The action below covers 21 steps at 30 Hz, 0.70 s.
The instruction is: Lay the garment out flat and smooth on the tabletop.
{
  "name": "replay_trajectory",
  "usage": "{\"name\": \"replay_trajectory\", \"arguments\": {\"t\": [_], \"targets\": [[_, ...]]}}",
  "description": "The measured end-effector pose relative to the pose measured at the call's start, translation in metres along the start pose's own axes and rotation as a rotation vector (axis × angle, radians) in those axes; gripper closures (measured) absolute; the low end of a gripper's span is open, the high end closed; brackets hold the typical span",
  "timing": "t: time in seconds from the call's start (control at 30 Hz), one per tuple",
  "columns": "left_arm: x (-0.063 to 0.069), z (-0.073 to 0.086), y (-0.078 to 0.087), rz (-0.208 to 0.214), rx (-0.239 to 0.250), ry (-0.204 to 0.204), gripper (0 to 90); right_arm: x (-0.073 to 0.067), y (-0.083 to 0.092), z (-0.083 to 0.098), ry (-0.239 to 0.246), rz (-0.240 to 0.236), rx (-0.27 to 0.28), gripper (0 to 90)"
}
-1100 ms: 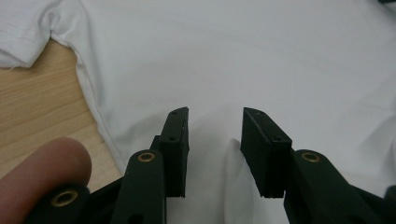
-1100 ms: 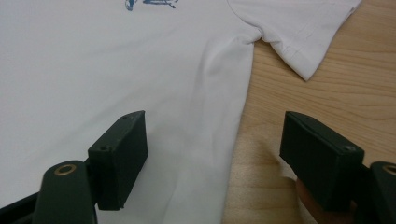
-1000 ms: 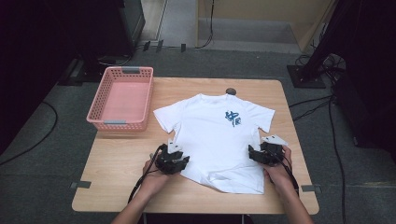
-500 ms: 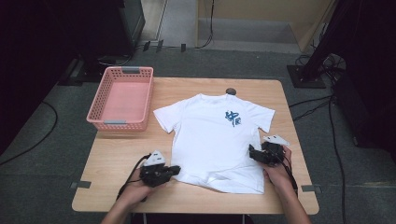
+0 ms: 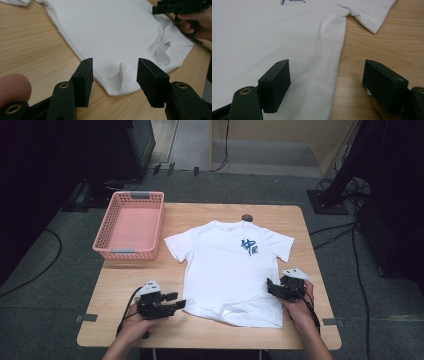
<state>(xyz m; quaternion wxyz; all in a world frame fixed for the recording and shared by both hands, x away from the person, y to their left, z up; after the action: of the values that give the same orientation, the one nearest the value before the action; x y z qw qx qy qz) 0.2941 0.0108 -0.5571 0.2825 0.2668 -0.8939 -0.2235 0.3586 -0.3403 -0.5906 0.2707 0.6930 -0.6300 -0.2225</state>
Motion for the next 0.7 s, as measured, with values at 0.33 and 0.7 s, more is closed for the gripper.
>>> {"name": "replay_trajectory", "arguments": {"t": [0.33,0.7], "targets": [[0.016,0.015,-0.024,-0.036,-0.085,-0.186,89.2,-0.001,-0.001,0.0,-0.016,-0.012,-0.006,22.6],[0.01,0.017,0.035,0.215,-0.036,-0.142,41.7,0.003,-0.001,0.0,-0.029,-0.005,-0.008,22.6]]}}
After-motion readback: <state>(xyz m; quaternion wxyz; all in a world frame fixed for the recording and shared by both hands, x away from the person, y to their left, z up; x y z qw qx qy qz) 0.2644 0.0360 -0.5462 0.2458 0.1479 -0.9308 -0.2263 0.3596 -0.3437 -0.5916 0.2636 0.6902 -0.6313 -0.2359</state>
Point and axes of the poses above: each handheld gripper's, and its own axes: y roughly backward along the jaws, z roughly out of its underside, x roughly to its right, the point moved 10 cm from there along -y, roughly forward along the jaws, and after that the axes turned 3 degrees about z, right-handed, at the moved point
